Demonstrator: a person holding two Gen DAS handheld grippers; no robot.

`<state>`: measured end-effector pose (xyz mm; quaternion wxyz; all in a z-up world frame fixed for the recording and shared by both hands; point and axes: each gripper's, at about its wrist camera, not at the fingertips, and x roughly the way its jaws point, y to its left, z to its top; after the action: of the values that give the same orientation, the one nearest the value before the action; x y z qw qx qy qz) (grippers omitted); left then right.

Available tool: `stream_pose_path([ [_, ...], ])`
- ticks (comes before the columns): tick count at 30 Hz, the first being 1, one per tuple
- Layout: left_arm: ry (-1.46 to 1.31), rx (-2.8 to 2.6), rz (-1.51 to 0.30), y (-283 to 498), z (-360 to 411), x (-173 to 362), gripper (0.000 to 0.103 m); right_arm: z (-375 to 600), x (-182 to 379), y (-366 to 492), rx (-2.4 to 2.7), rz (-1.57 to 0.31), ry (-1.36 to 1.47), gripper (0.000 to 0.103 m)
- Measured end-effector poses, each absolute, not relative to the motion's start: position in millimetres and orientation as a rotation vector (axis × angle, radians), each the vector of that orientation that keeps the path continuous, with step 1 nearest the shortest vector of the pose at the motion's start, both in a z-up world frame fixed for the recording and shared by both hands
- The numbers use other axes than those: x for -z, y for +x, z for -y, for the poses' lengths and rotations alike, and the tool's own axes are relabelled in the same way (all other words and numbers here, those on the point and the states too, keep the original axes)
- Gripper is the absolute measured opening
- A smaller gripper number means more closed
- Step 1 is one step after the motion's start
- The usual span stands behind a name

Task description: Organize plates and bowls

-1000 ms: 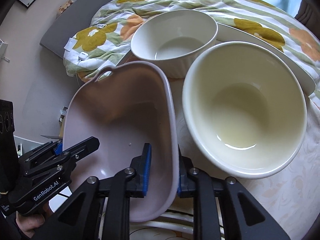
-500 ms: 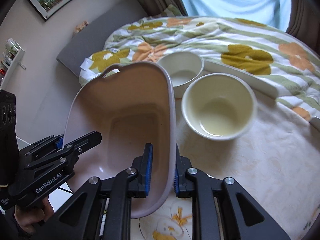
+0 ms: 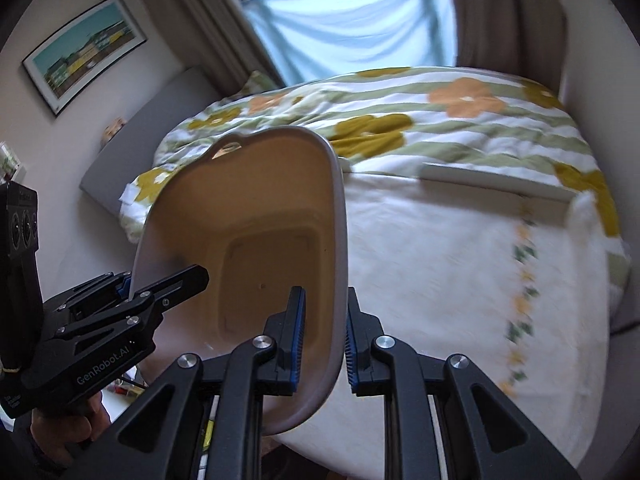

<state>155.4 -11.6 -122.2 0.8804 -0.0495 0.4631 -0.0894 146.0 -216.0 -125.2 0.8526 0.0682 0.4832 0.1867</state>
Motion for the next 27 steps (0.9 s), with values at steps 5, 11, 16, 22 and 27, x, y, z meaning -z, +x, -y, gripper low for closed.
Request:
stream_pose_path([
  [5,-0.082,0.307,-1.013,156.1,75.2,140.1,0.025,268.5,142.4,125.9,-0.27,-1.037,0.193,0.016],
  [11,-0.025,0.406,-1.08,164.0,145.0,182.8,0.025,319.0,174.8,121.2,-0.161,-1.084,0.233,0.016],
  [16,0.008,0.439,-1.139,166.2,177.0,222.9,0.025,340.1,205.0,121.7,-0.117,-1.128,0.265,0.016],
  [22,0.042,0.444,-1.194,164.3,193.3,252.5,0.025,355.6,228.7,115.2,-0.093,-1.153,0.296,0.016],
  [27,0.066,0.433,-1.208,174.9,197.8,260.4,0.026,360.9,236.7,113.0,-0.094,-1.157,0.312,0.016],
])
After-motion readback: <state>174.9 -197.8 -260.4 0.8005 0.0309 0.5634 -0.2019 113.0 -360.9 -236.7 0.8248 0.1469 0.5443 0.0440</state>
